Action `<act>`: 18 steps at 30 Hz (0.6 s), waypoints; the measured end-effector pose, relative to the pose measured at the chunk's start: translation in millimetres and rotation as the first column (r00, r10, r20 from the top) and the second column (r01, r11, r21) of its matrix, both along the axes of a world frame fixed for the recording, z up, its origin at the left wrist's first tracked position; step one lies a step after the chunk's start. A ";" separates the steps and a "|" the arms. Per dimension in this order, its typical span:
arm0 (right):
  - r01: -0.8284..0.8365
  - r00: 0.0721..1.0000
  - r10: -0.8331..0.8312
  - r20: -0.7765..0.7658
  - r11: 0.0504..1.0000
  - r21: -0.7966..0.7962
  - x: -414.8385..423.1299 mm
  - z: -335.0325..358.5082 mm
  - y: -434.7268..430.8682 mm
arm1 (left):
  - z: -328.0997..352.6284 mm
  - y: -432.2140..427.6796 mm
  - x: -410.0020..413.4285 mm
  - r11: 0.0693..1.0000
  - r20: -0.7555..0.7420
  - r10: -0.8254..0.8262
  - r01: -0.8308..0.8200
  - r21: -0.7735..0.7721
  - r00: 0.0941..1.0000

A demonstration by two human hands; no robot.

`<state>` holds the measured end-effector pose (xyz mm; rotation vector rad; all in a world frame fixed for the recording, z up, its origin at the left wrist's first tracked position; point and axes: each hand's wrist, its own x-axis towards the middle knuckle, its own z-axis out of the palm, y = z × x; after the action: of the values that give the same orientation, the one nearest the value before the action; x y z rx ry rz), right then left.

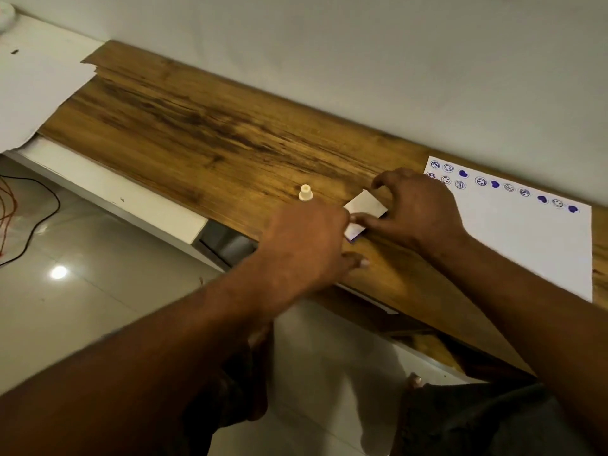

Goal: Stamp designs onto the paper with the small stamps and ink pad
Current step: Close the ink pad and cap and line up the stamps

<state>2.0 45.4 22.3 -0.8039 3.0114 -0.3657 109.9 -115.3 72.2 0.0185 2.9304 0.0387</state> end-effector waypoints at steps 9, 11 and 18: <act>-0.082 0.994 0.070 0.084 0.986 0.143 -6.4 -31.6 -16.2 | -5.5 -88.0 -45.9 0.934 -0.321 0.312 -0.227 0.276 0.894; -0.100 0.991 0.090 0.100 0.989 0.105 -24.7 -30.8 -12.8 | -18.3 -99.4 -52.6 0.919 -0.316 0.342 -0.245 0.309 0.885; 0.022 0.975 -0.001 0.220 0.995 -0.095 -82.8 -30.3 4.0 | -54.4 -114.9 -67.6 0.884 -0.313 0.400 -0.272 0.379 0.862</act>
<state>-80.8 49.4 -8.0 -0.6992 2.8113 -0.5644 42.2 -230.2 17.8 -0.5027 3.2345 0.6433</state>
